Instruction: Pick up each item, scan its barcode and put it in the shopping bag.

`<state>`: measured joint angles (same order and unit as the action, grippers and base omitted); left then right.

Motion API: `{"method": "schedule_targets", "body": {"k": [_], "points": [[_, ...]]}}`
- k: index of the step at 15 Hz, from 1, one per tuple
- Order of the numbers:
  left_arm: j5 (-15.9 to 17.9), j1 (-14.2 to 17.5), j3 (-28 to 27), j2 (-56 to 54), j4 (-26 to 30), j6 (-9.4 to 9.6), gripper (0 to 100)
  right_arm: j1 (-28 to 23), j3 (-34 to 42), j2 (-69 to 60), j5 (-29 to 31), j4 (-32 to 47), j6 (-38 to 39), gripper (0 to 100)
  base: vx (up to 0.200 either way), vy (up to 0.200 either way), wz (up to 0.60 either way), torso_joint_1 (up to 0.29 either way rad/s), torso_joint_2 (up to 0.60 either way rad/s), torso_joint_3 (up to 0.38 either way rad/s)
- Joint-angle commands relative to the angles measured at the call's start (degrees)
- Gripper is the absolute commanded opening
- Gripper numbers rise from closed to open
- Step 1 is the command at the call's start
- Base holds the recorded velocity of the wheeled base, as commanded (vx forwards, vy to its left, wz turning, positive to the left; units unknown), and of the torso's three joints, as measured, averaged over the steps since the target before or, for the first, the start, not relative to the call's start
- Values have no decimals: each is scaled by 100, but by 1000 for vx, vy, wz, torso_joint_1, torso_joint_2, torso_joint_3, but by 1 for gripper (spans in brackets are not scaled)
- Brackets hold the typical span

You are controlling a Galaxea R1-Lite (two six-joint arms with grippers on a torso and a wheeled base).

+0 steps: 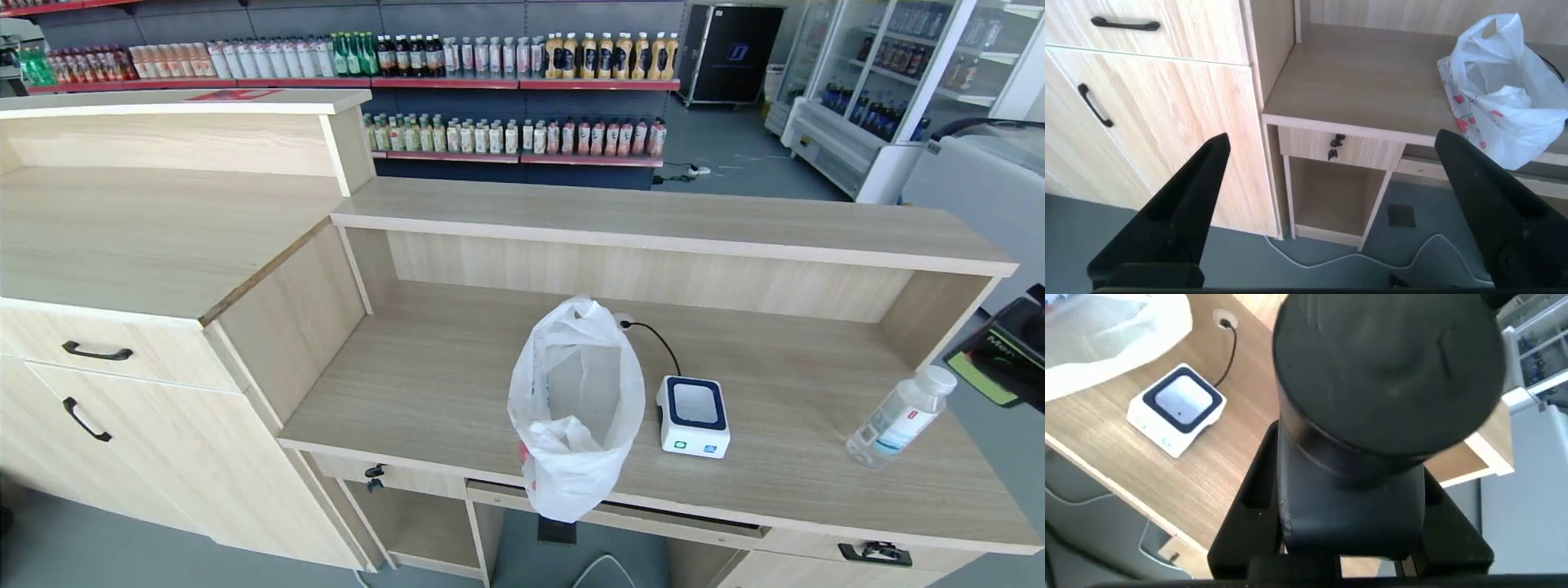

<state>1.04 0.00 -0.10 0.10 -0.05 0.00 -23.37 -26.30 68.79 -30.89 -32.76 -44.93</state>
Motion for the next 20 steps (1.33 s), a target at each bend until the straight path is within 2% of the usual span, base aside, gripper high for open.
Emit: {"method": "schedule_targets", "body": {"k": [1, 3, 5, 6, 7, 8, 9, 11, 14, 17, 20], "points": [[2, 0, 1, -1, -4, 0, 100, 280, -121, 556, 294, -284, 556, 0, 0, 0, 600, -7, 2, 2], [2, 0, 1, -1, -4, 0, 100, 632, -148, 1145, 285, -556, 1593, 0, 0, 0, 0, 0, 0, 0], [2, 0, 1, -1, -4, 0, 100, 904, -394, 1752, 268, -574, 3281, 0, 0, 0, 0, 0, 0, 0], [2, 0, 1, -1, -4, 0, 100, 992, -499, 1910, 241, -574, 3817, 0, 0, 0, 0, 0, 0, 0], [2, 0, 1, -1, -4, 0, 100, 1080, -728, 2244, 145, -548, 4942, 0, 0, 0, 0, 0, 0, 0], [2, 0, 1, -1, -4, 0, 100, 1089, -807, 2481, 127, -530, 5328, 0, 0, 0, 0, 0, 0, 0], [2, 0, 1, -1, -4, 0, 100, 1089, -825, 2657, 13, -539, 5487, 0, 0, 0, 0, 0, 0, 0], [2, 0, 1, -1, -4, 0, 100, 957, -816, 2885, -673, -556, 5724, 0, 0, 0, 0, 0, 0, 0], [2, 0, 1, -1, -4, 0, 100, 869, -851, 3176, -1428, -583, 5601, 0, 0, 0, 0, 0, 0, 0], [2, 0, 1, -1, -4, 0, 100, 843, -992, 3571, -1552, -583, 5091, 0, 0, 0, 0, 0, 0, 0], [2, 0, 1, -1, -4, 0, 100, 843, -1264, 3984, -1525, -732, 4986, 0, 0, 0, 0, 0, 0, 0]]}}
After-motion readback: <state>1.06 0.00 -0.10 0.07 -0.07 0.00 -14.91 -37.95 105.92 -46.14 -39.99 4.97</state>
